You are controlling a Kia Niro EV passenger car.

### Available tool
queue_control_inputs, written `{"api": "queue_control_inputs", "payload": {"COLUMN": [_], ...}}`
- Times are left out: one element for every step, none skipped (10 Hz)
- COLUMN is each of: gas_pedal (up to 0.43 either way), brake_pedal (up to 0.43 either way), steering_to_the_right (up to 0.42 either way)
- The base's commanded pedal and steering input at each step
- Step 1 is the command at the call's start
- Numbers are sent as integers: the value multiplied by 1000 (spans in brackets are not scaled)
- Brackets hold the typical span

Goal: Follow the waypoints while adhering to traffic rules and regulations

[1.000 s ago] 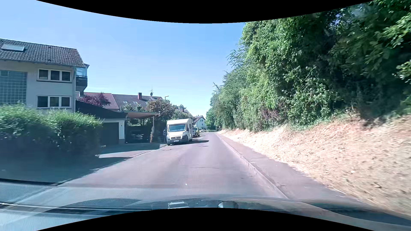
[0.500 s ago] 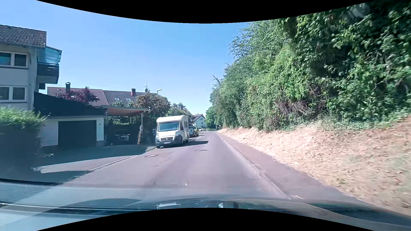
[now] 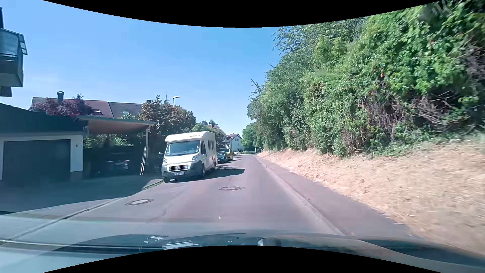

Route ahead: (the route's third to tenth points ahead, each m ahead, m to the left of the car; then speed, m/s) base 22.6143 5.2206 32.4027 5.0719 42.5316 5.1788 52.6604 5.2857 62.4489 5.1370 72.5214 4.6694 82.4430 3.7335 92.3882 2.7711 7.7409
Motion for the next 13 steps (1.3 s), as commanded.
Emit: {"api": "queue_control_inputs", "payload": {"gas_pedal": [67, 59, 59, 59, 59, 59, 59, 59, 59, 59, 47, 47, 47], "brake_pedal": [0, 0, 0, 0, 0, 0, 0, 0, 0, 0, 0, 0, 0], "steering_to_the_right": [2, 2, -1, -2, -2, -2, -2, -3, -4, -6, -9, -10, -10]}}
